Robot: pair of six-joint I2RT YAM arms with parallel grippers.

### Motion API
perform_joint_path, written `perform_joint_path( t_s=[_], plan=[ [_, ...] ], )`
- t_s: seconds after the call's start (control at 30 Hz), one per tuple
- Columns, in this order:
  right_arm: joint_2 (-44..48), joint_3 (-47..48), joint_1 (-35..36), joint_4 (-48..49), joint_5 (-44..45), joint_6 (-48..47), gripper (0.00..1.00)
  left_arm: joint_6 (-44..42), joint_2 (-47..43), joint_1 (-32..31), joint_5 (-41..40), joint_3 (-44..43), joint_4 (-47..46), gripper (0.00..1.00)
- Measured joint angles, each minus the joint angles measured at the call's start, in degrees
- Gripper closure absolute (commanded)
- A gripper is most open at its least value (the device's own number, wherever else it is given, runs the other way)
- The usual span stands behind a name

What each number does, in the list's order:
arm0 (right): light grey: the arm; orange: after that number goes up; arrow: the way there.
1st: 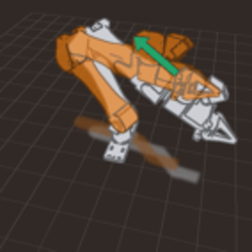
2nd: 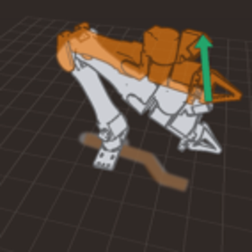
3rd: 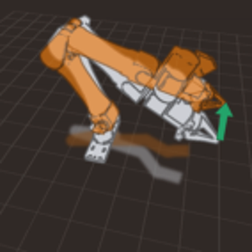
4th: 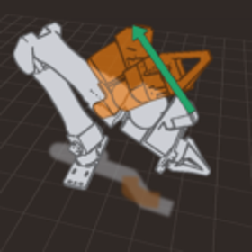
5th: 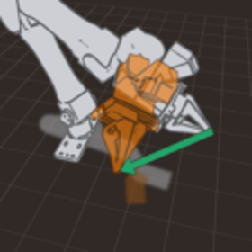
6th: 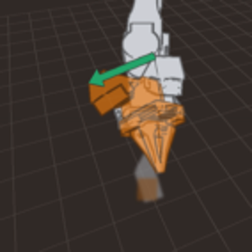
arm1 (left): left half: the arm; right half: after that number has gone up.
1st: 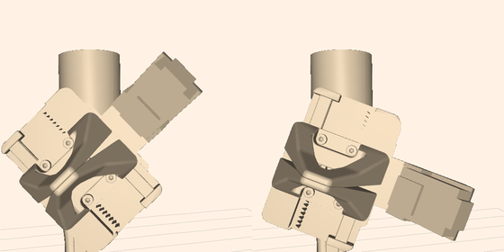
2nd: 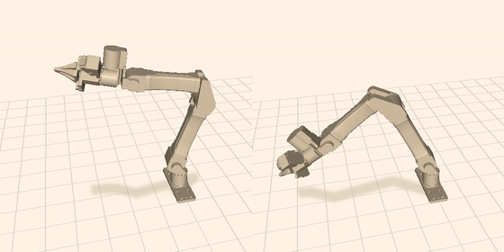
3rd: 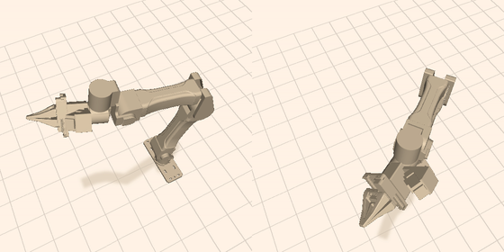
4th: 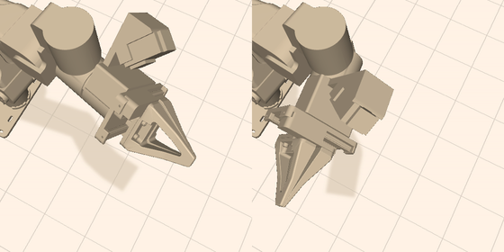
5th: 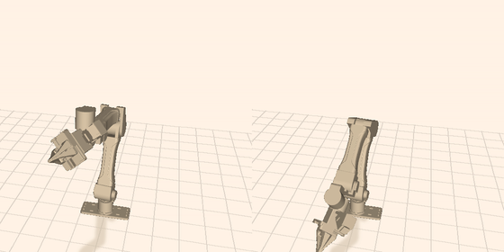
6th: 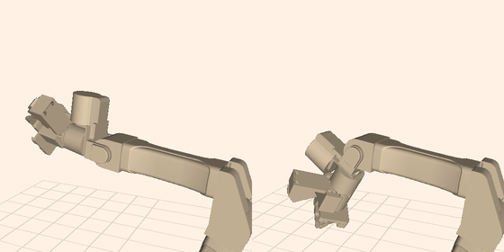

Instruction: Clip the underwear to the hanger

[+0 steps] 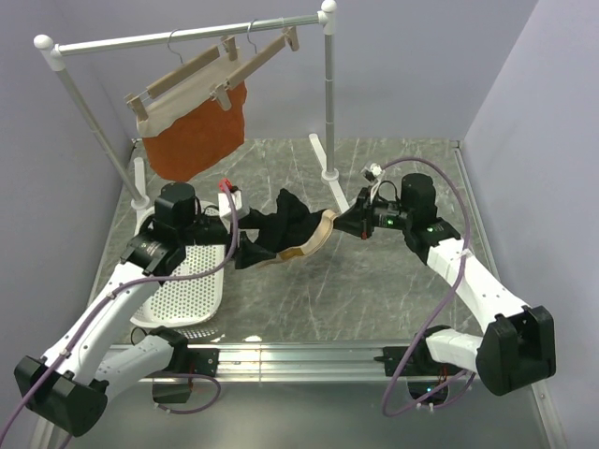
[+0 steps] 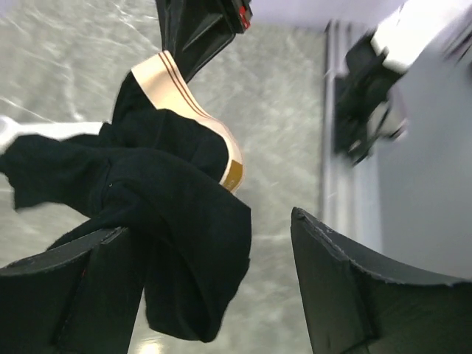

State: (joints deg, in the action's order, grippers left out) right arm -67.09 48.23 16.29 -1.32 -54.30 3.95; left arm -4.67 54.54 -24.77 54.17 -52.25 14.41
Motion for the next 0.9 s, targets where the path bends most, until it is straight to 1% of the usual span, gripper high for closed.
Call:
perform_joint_path(
  t_s=[0.03, 0.1, 0.13, 0.2, 0.3, 0.4, 0.5, 0.57, 0.63, 0.7, 0.73, 0.83, 0.87, 0.9],
  plan=[
    [-0.3, -0.1, 0.1, 0.1, 0.0, 0.0, 1.0, -3.7, 0.1, 0.0, 0.0, -0.9, 1.8, 0.21],
    [-0.8, -0.5, 0.3, 1.0, 0.0, 0.4, 1.0, -11.3, 0.5, 0.0, 0.5, -2.1, 5.2, 0.03],
    [-1.2, -0.8, 0.5, 1.6, 0.0, 0.8, 1.0, -13.6, 0.7, 0.0, 1.0, -2.3, 6.3, 0.02],
    [-1.9, -1.1, 0.4, 2.1, 0.0, 1.6, 1.0, -17.2, 1.6, -0.1, 2.1, -2.1, 8.1, 0.01],
    [-2.5, -1.3, -0.5, 3.0, -0.2, 2.7, 1.0, -16.6, 2.4, -0.2, 2.8, 0.1, 7.8, 0.01],
    [-2.5, -1.2, -3.9, 3.1, -1.4, 3.0, 1.0, -15.0, 0.5, -0.2, 0.9, 6.0, 7.7, 0.01],
    [-2.4, 0.0, -7.5, 1.5, -2.7, 2.6, 1.0, -13.6, -6.0, -0.1, -4.7, 13.7, 7.8, 0.01],
    [-2.0, 1.2, -8.8, 0.1, -3.3, 1.6, 1.0, -14.7, -10.5, -0.1, -6.1, 15.8, 8.8, 0.01],
    [-1.2, 2.1, -8.7, -0.9, -4.1, 0.5, 1.0, -16.7, -13.6, -0.1, -6.2, 15.8, 8.7, 0.01],
    [-0.7, 2.2, -8.3, -1.1, -4.8, -0.2, 1.0, -19.4, -14.5, -0.1, -6.0, 14.7, 8.4, 0.02],
    [-0.5, 2.2, -8.0, -1.3, -5.1, -0.5, 1.0, -21.1, -13.7, -0.1, -5.9, 13.7, 8.1, 0.05],
    [-0.5, 1.7, -7.0, -1.3, -5.2, -0.5, 1.0, -24.8, -9.0, -0.2, -5.0, 10.6, 5.9, 0.14],
    [-0.5, 1.3, -6.8, -1.1, -5.2, -0.1, 1.0, -25.7, -7.3, -0.5, -4.9, 9.8, 4.6, 0.2],
    [-0.5, 0.9, -6.5, -0.9, -5.2, 0.1, 1.0, -26.3, -5.4, -1.1, -4.8, 9.3, 2.8, 0.22]
  ],
)
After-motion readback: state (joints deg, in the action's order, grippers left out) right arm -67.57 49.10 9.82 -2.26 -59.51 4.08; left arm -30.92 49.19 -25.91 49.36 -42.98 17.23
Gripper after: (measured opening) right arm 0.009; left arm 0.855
